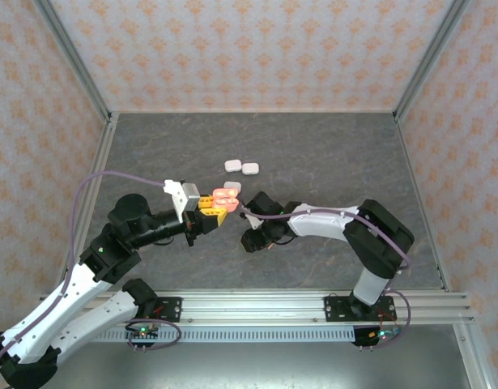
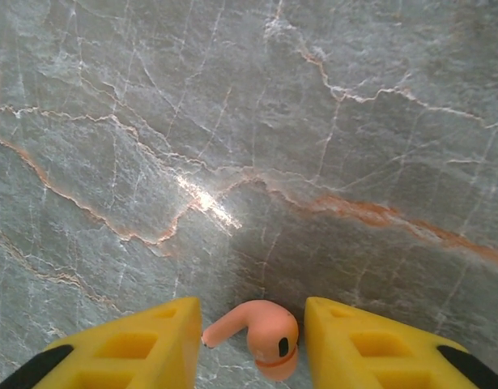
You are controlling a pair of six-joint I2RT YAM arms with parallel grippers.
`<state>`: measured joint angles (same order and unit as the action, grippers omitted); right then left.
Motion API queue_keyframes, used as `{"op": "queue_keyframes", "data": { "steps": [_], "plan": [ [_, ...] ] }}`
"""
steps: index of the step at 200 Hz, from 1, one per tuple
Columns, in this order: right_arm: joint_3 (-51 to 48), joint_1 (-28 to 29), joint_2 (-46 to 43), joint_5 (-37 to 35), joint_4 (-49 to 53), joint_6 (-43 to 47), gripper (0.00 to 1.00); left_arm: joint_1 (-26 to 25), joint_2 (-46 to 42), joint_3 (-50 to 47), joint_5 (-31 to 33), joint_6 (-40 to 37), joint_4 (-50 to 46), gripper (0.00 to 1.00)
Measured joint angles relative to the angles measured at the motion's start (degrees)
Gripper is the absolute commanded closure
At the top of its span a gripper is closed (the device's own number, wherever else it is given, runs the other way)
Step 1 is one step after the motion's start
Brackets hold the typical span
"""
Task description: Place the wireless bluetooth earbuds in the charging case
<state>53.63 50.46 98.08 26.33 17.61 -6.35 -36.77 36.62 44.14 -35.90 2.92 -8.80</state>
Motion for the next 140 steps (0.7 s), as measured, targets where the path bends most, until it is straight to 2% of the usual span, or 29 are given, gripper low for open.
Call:
{"op": "queue_keyframes", "data": {
  "steps": [91,140],
  "plan": [
    [0.4,0.0,0.1,0.0,2.2,0.5,0.8,0.0,-0.6,-0.4,0.4,0.0,0.0,0.96],
    [0.4,0.0,-3.1,-2.4,2.9,0.6,0.8,0.0,-0.6,-0.4,0.4,0.0,0.0,0.95]
  ]
}}
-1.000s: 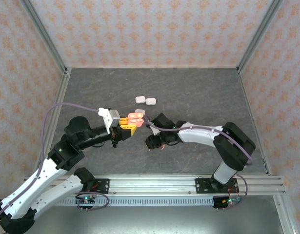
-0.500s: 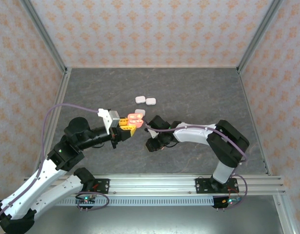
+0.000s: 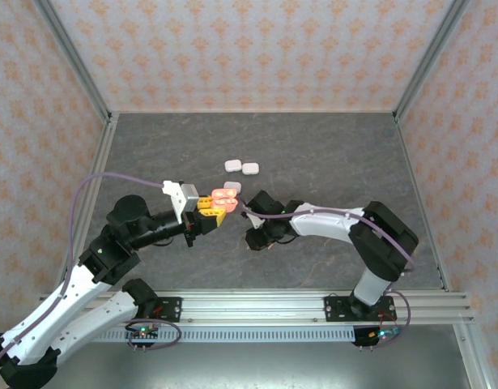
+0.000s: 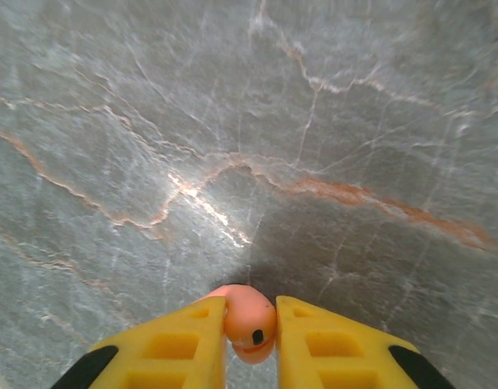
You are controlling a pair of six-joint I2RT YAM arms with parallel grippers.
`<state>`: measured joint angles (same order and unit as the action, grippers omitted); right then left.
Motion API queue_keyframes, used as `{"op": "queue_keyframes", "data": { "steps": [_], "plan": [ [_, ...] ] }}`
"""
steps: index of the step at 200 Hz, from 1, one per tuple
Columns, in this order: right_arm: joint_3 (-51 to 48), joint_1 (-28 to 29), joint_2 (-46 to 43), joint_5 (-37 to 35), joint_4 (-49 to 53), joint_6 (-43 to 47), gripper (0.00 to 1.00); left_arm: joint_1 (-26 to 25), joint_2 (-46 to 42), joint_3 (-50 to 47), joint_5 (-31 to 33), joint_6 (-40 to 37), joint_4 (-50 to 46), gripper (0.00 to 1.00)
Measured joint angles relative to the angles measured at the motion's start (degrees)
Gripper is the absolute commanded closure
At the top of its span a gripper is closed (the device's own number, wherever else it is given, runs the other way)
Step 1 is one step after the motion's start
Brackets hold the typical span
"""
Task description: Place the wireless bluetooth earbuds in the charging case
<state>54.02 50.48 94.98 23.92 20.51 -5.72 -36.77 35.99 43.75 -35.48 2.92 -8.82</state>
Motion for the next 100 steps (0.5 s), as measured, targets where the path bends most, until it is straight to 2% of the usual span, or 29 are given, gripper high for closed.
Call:
{"op": "queue_keyframes", "data": {
  "steps": [100],
  "plan": [
    [0.8,0.0,-28.2,-14.5,2.5,5.0,0.8,0.0,3.1,-2.5,0.0,1.1,1.7,0.96]
  ]
}}
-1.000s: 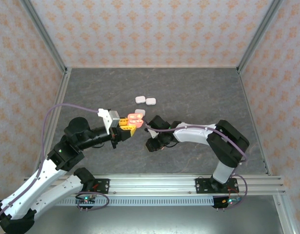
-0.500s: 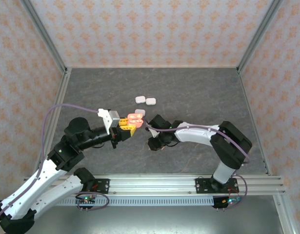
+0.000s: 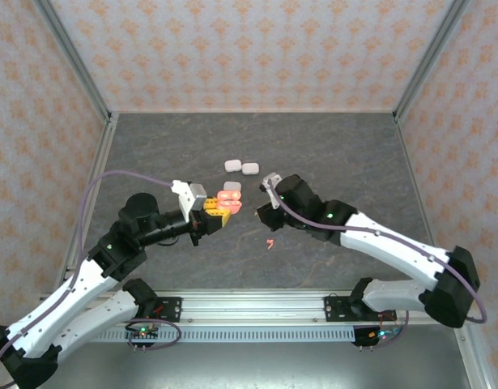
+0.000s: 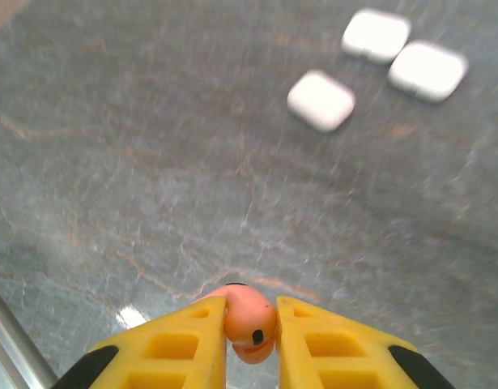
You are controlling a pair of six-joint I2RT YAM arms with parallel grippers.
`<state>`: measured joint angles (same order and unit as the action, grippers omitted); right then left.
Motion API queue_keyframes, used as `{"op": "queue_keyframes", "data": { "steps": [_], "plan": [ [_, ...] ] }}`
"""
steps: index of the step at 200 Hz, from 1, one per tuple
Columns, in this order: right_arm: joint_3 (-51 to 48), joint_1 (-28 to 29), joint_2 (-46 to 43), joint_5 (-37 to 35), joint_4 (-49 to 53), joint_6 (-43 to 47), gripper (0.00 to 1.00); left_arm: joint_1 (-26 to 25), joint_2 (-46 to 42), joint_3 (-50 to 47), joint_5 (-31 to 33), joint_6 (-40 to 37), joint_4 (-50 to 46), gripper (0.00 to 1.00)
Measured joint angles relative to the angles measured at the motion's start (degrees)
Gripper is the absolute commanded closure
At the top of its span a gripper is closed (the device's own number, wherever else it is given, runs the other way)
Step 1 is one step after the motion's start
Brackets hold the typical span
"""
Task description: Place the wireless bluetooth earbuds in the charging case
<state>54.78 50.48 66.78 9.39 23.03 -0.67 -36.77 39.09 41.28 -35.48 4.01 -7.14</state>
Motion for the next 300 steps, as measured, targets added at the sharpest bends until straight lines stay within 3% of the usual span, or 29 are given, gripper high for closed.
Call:
{"op": "queue_keyframes", "data": {
  "steps": [37,79,190,300],
  "plan": [
    [2.8,0.0,-7.1,-3.2,0.1,4.7,0.8,0.0,1.9,-0.2,0.0,0.7,1.5,0.96],
    [5.9,0.0,-10.1,-1.8,-1.5,10.3,0.8,0.0,4.0,-0.2,-0.1,1.0,3.7,0.96],
    [9.0,0.0,-7.5,11.2,-8.8,16.6,0.8,0.0,6.4,-0.2,-0.7,2.1,6.0,0.96],
    [12.0,3.1,-1.7,12.5,-8.9,18.8,0.8,0.0,6.5,-0.2,-1.5,2.1,6.6,0.96]
  ]
}}
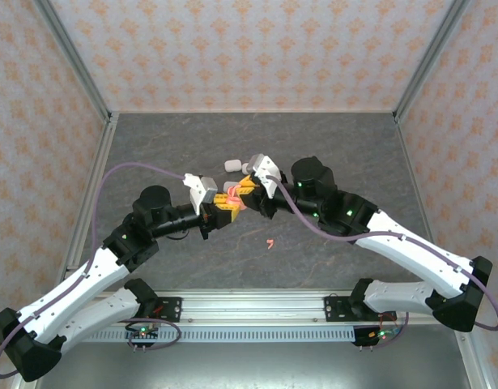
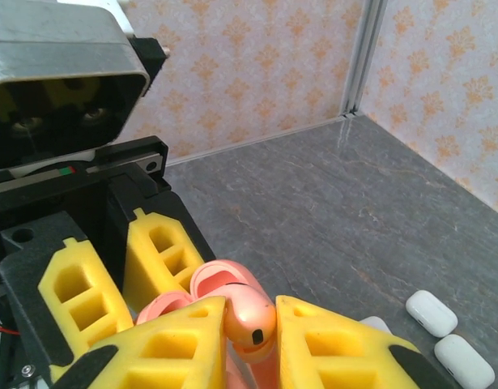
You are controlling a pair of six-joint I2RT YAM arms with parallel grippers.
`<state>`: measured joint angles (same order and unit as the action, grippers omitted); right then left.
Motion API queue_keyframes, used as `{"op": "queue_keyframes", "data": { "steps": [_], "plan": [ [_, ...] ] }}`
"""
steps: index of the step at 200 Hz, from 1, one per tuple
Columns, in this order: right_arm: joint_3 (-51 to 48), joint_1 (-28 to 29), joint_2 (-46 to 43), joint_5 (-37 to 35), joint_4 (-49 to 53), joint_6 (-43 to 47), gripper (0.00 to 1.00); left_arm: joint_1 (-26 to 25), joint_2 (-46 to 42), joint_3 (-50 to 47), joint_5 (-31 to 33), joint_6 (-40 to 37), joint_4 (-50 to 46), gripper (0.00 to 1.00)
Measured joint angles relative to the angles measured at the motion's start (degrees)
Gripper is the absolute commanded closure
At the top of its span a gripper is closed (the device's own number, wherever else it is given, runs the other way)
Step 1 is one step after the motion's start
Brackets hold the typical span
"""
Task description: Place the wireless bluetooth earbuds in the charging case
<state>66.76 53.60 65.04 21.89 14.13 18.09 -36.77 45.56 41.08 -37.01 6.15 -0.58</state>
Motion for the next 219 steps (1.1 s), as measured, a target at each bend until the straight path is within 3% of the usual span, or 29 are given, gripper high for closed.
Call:
{"op": "queue_keyframes", "data": {
  "steps": [95,153,219],
  "plan": [
    [0.0,0.0,0.1,0.9,2.8,0.2,0.8,0.0,0.0,0.0,0.0,0.0,0.0,0.96],
    [0.0,-0.2,0.1,4.4,3.3,0.0,0.73,0.0,0.1,0.0,-1.1,0.0,0.0,0.96],
    [2.8,-0.3,0.8,7.6,6.8,0.0,0.53,0.0,0.1,0.0,-1.5,0.1,0.0,0.96]
  ]
}}
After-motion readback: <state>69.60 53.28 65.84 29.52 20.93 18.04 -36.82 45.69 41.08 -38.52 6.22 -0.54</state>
